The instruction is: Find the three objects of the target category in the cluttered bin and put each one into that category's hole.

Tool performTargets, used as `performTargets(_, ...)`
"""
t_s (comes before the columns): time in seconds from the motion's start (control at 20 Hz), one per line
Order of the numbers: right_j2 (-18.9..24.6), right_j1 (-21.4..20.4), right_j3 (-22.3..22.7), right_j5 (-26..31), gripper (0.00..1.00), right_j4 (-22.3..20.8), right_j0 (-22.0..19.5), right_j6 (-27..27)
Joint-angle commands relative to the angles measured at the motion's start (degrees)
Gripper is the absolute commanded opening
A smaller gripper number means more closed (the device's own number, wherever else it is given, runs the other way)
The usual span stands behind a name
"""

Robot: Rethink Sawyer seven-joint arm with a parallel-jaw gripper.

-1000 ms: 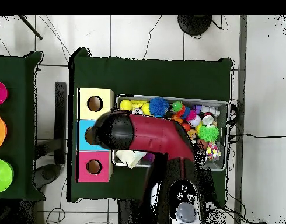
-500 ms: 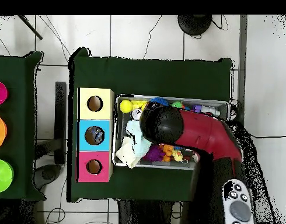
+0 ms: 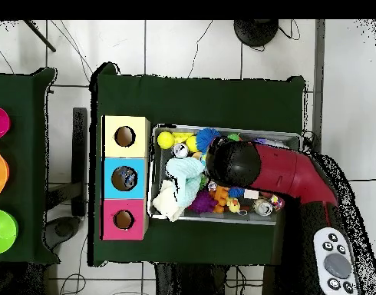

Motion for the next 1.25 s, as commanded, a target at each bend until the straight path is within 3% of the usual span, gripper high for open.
performTargets(0.05,8.4,3.6,0.1,1.6,1.0,-5.6,-2.0,-14.2)
performTargets(0.6,13.4,3.4,-0.3,-2.9,1.0,-7.5,-5.3,-11.2)
performTargets(0.8,16.4,4.5,-3.3,0.5,1.0,-6.5,-7.3,-12.9)
performTargets(1.25,18.0,4.8,-5.6,3.1,1.0,-9.1,-8.6,-14.1)
